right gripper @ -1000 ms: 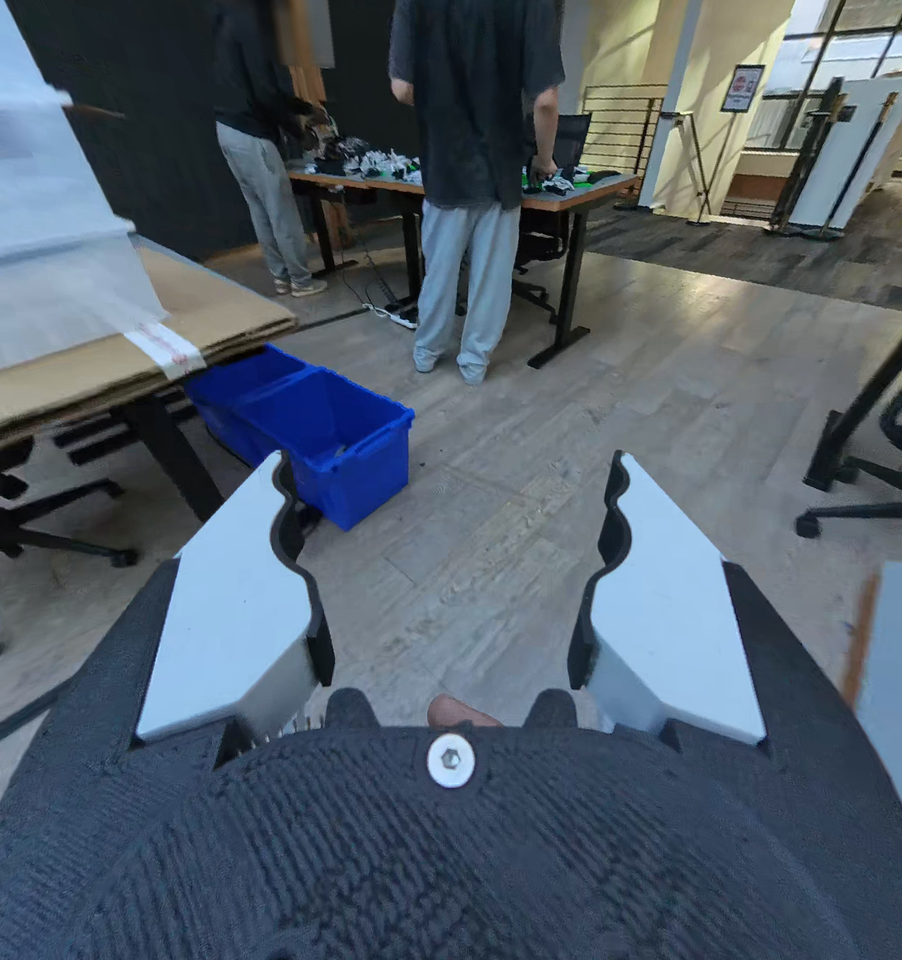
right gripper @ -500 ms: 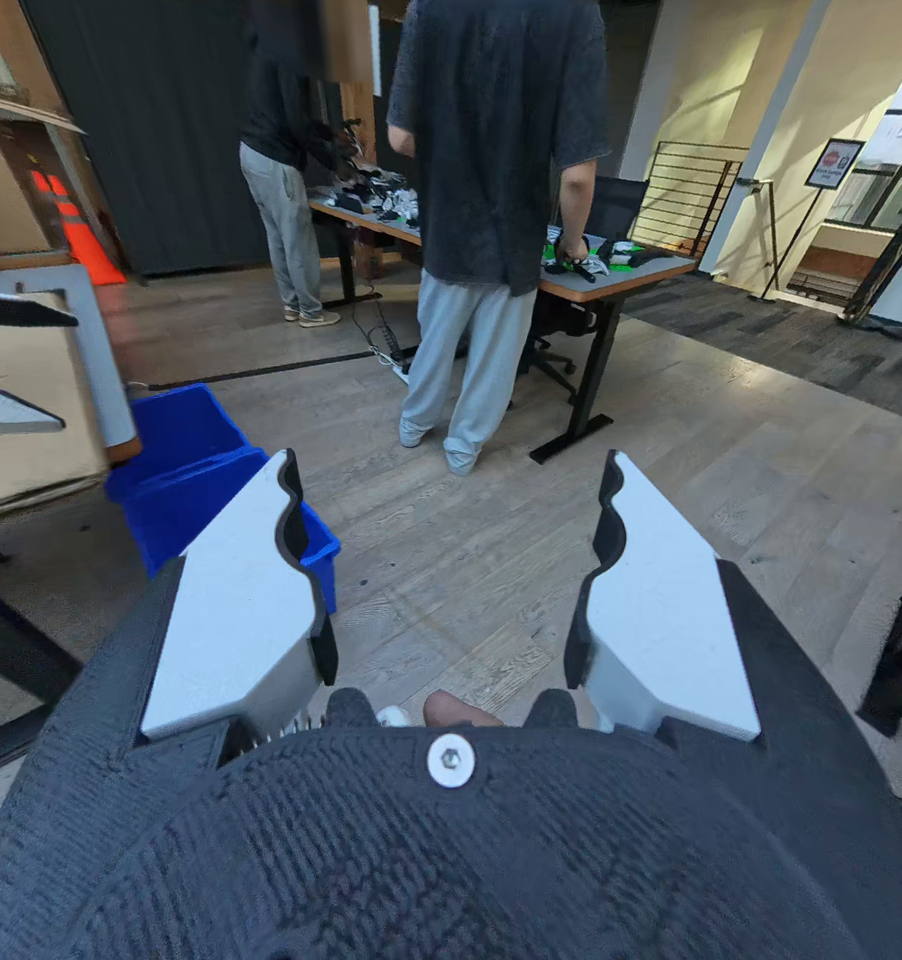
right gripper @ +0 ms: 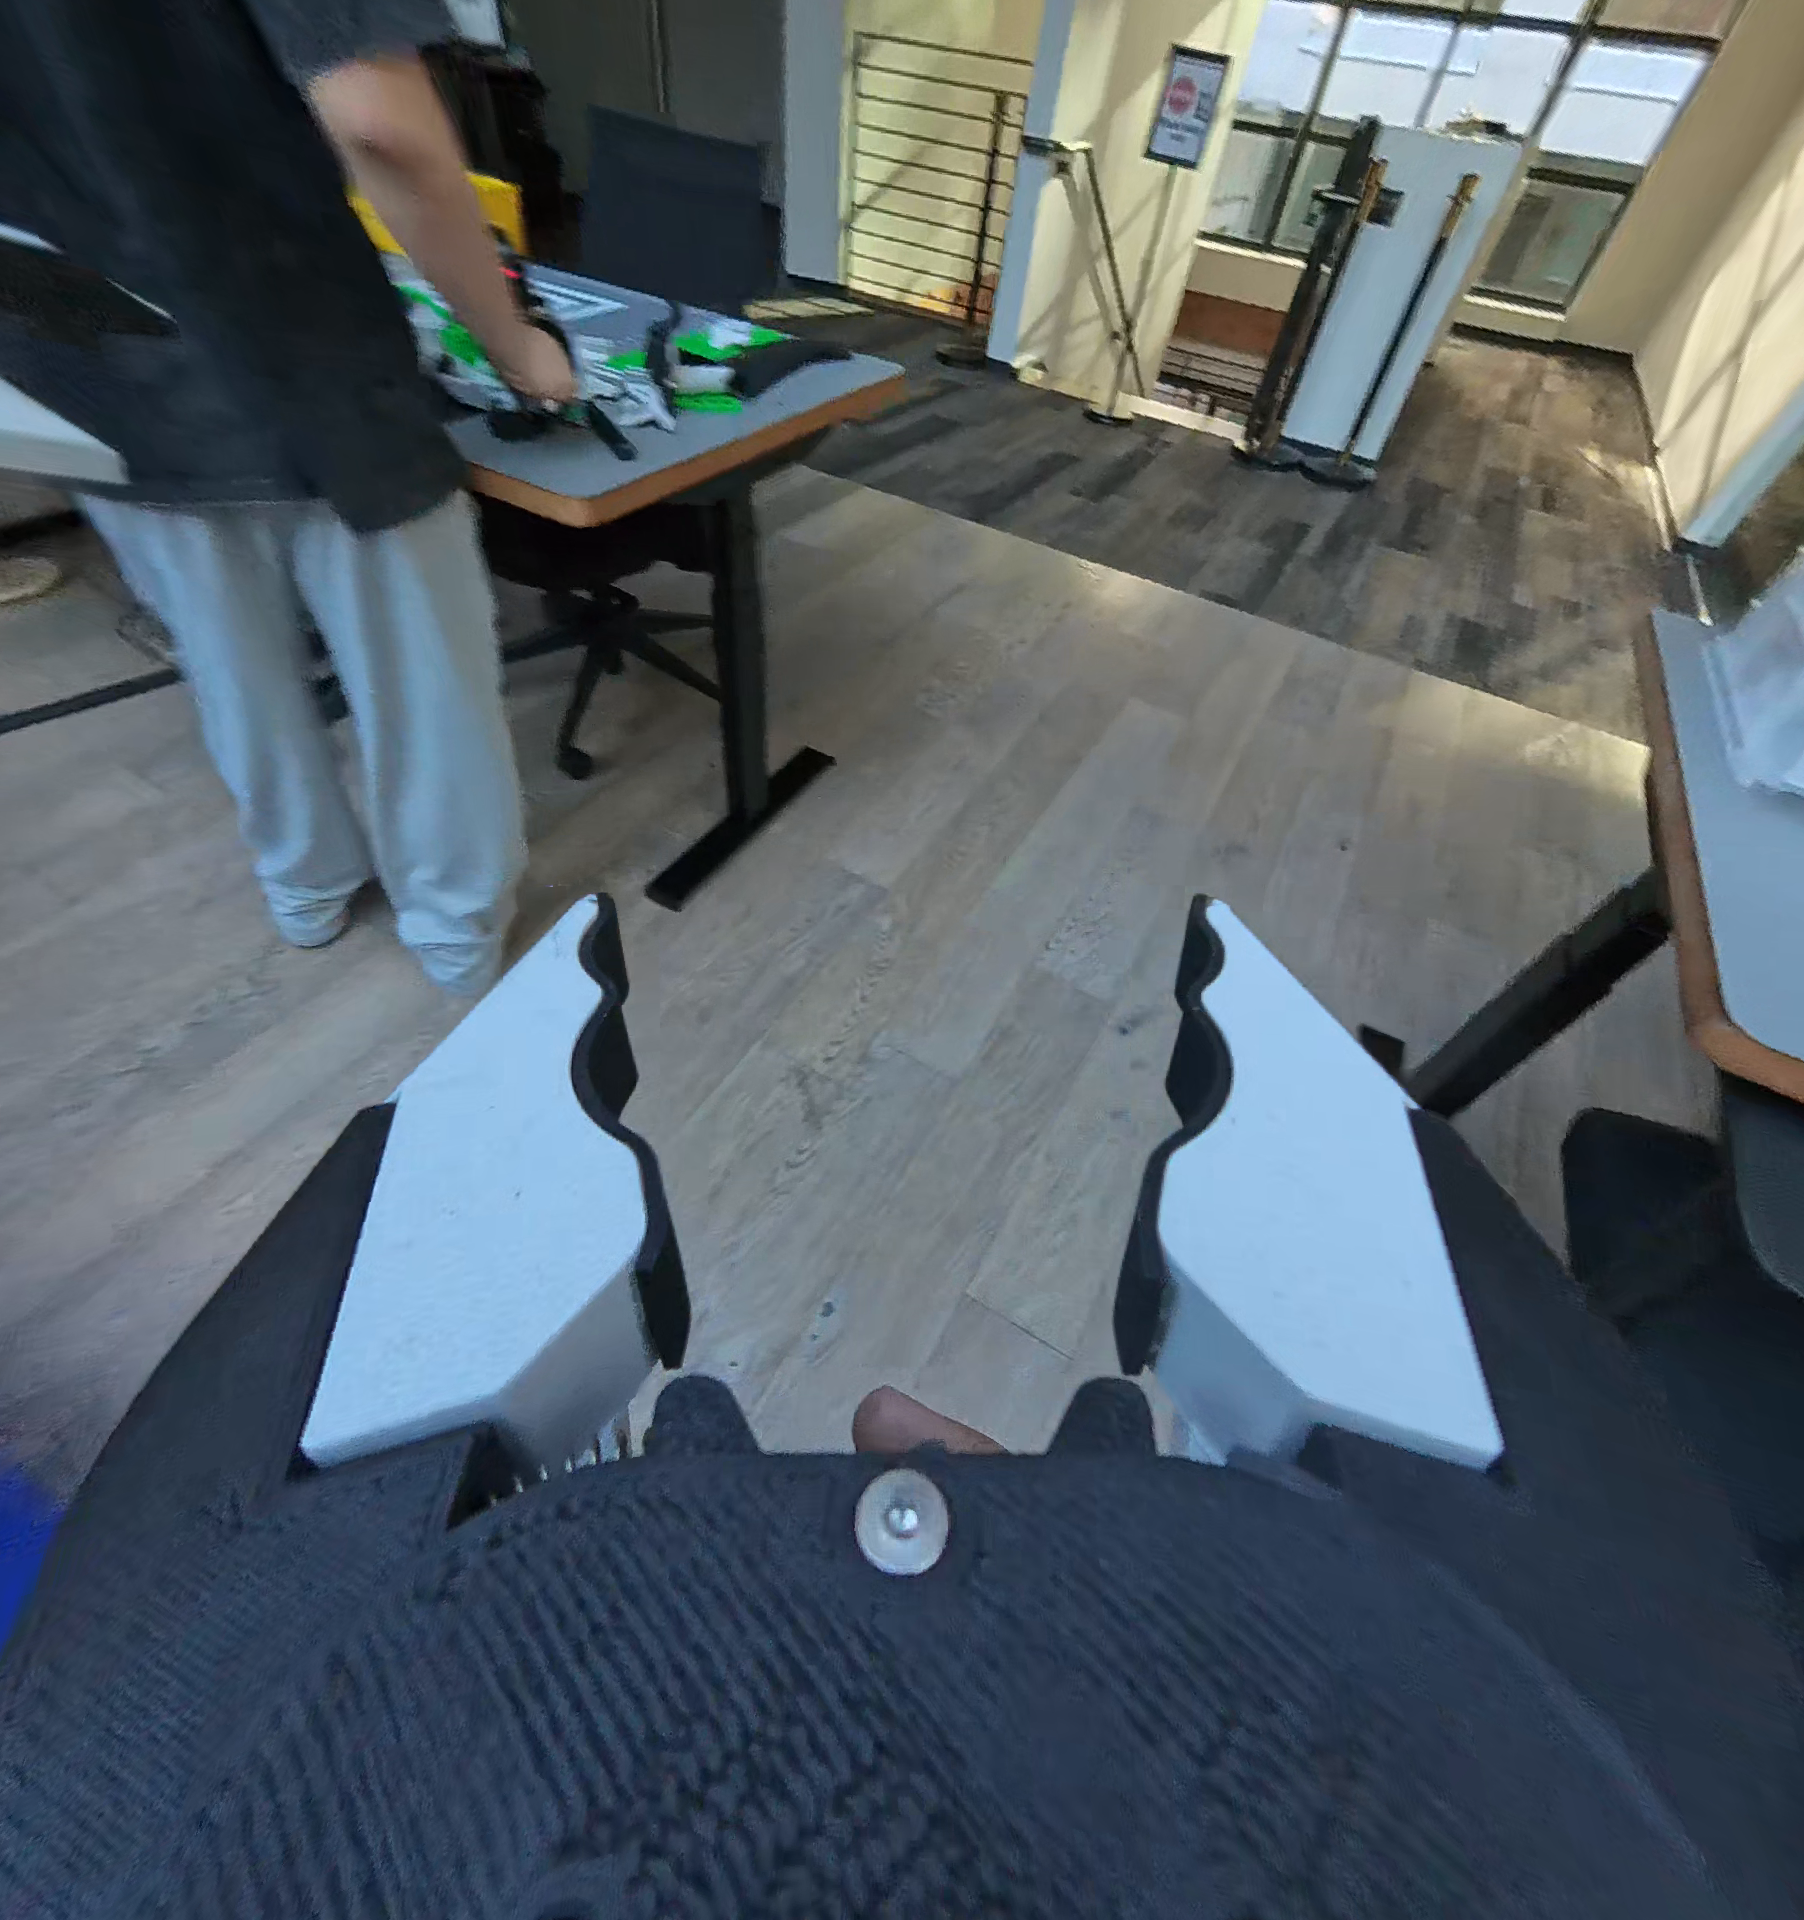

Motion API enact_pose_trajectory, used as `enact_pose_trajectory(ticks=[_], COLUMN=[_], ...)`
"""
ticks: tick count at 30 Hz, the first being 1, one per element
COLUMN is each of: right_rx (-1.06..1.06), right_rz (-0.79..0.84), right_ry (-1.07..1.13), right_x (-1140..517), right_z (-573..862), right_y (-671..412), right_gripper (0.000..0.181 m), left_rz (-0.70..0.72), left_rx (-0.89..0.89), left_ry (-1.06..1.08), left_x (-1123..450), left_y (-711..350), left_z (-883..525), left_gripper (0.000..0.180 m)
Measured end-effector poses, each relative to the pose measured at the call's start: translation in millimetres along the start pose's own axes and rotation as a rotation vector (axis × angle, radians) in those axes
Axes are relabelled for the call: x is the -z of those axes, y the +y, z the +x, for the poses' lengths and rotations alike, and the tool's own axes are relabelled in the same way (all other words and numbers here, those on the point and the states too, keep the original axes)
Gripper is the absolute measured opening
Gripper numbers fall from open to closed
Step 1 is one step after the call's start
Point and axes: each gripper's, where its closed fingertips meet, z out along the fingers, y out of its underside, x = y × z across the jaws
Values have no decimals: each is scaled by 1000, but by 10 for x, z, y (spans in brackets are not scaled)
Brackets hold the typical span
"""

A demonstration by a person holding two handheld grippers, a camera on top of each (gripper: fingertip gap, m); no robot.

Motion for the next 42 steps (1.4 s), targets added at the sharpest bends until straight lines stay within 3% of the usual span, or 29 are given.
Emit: enact_pose_trajectory(ticks=[5,19,25,34,42], right_rx=[-88,56,111,2,-23], right_rz=[-11,32,57,-42,-68], right_ry=[88,-205,-159,-50,-163], right_x=[-1500,-6888,-9021,-11644,-14423], right_z=[1121,2571,3319,4549,5010], right_y=[36,-1673,-2205,-2658,-2903], right_gripper=[106,111,115,121,125], left_rz=[-2,-2,10,9,-11], left_rx=[-35,114,46,148,116], left_ry=[-12,-181,-240,-302,-596], left_x=[-1498,-5133,-6555,-8249,-8957], left_y=[-197,-1332,-1644,-2535,-2625], left_z=[-1002,-4545,-6469,-9096,-11341], left_gripper=[108,109,108,107,106])
